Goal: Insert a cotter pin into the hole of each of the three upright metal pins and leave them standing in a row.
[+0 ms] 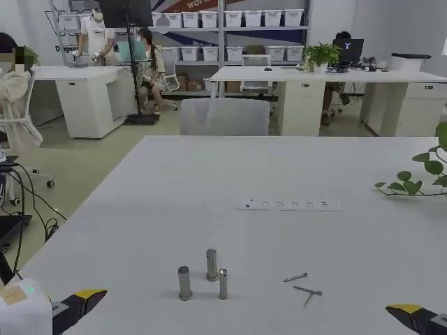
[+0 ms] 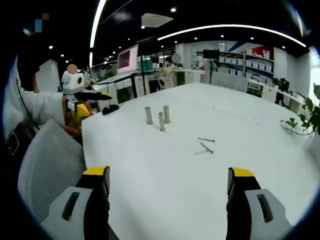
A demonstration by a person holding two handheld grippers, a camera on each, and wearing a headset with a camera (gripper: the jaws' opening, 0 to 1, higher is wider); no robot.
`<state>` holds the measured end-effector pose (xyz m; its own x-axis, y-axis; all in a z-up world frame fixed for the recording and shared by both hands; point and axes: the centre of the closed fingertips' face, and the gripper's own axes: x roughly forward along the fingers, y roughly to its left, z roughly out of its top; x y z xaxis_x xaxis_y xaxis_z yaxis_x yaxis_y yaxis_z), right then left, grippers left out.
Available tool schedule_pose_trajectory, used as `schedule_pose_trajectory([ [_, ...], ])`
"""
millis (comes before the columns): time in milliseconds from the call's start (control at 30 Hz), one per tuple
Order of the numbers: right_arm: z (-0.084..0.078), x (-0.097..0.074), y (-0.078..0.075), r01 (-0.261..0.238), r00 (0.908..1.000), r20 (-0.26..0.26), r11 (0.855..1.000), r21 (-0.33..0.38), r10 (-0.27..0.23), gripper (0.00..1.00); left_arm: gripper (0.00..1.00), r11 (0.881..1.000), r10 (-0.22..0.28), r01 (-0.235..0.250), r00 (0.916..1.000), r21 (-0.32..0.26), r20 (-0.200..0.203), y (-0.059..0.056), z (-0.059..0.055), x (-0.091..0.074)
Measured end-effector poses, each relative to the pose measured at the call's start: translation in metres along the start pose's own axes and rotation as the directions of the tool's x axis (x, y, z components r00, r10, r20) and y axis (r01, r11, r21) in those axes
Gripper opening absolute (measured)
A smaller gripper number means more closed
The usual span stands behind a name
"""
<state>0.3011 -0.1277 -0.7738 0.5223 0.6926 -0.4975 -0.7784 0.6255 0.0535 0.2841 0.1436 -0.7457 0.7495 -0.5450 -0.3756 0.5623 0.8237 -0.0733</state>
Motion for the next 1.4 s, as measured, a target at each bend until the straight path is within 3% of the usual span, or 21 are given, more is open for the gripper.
schedule_pose_trajectory([
  [1400,-0.0024,0.0022,0.0019,-0.005,1.0000,0.003,1.000,0.005,0.005,0.98,1.00,1.000,0.000,0.000,1.0000,-0.003,-0.004,0.0025,-0.0036,0.0013],
])
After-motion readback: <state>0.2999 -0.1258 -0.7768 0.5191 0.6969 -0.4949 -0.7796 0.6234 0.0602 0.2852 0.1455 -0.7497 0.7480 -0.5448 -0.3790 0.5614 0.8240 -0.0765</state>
